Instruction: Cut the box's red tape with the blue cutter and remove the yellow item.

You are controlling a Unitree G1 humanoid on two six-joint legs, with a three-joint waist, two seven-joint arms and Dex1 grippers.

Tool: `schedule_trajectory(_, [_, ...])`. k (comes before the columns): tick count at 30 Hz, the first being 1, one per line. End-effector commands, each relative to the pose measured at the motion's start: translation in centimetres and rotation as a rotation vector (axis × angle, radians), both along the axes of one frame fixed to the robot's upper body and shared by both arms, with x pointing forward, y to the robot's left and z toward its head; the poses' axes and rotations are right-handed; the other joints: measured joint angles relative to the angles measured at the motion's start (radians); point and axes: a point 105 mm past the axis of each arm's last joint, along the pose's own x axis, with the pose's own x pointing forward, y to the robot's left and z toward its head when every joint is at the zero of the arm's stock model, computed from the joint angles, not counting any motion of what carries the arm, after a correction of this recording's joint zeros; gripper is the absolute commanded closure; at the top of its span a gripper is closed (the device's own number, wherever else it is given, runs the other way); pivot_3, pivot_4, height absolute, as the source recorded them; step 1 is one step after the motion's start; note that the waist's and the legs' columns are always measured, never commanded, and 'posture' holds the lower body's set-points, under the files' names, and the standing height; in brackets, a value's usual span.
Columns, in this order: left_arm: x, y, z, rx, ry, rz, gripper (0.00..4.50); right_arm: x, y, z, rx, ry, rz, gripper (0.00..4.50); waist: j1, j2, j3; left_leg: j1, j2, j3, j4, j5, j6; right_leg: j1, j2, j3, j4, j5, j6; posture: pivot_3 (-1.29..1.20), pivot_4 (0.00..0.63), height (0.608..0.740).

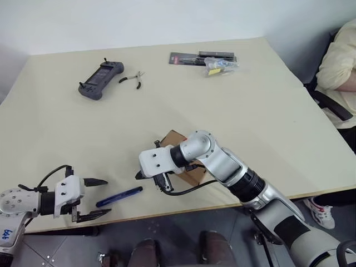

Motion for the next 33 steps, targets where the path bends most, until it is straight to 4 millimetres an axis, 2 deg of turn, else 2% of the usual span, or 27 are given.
schedule_trajectory(1, [-1.4, 0.5, -2.2, 0.049, 0.117, 0.008, 0.91, -0.7, 0.4, 0.8, 0.038, -0.012, 0.028, 4.5, -0.001, 0.0, 0.0, 0.0, 0.0, 0.0, 0.0, 0.0, 0.0, 0.0, 0.0, 0.0, 0.0, 0.0, 0.0, 0.0, 0.15, 0.74])
schedule_trajectory(8, [-1.8, -0.3, -2.5, 0.029, 0.163, -0.002, 2.96, -0.6, 0.4, 0.8, 0.035, -0.013, 0.025, 4.5, -0.001, 0.0, 0.0, 0.0, 0.0, 0.0, 0.0, 0.0, 0.0, 0.0, 0.0, 0.0, 0.0, 0.0, 0.0, 0.0, 0.15, 0.74])
schedule_trajectory(10, [-1.8, -0.4, -2.5, 0.029, 0.162, -0.004, 2.96, -0.5, 0.4, 0.8, 0.034, -0.012, 0.024, 4.5, -0.001, 0.0, 0.0, 0.0, 0.0, 0.0, 0.0, 0.0, 0.0, 0.0, 0.0, 0.0, 0.0, 0.0, 0.0, 0.0, 0.15, 0.74])
schedule_trajectory(15, [-1.9, -0.9, -2.6, 0.016, 0.162, -0.024, 4.07, -0.4, 0.4, 0.8, 0.032, -0.015, 0.021, 4.5, -0.001, 0.0, 0.0, 0.0, 0.0, 0.0, -0.001, 0.0, 0.0, 0.0, 0.0, 0.0, 0.0, 0.0, 0.0, 0.0, 0.15, 0.74])
schedule_trajectory(26, [-2.1, -0.9, -2.8, 0.044, 0.167, -0.045, 4.07, -0.4, 0.5, 0.5, 0.029, -0.01, 0.022, 4.5, -0.001, 0.0, 0.0, 0.0, 0.0, 0.0, -0.001, 0.0, 0.0, 0.0, 0.0, 0.0, 0.0, 0.0, 0.0, 0.0, 0.15, 0.74])
schedule_trajectory(33, [-2.4, -0.5, -3.1, 0.089, 0.182, -0.058, 4.07, -0.9, 1.1, -2.6, -0.074, -0.05, 0.065, 4.5, -0.003, 0.0, 0.0, 0.001, 0.0, 0.001, -0.002, 0.0, 0.0, 0.0, 0.0, 0.0, 0.0, 0.0, 0.0, 0.0, 0.15, 0.74])
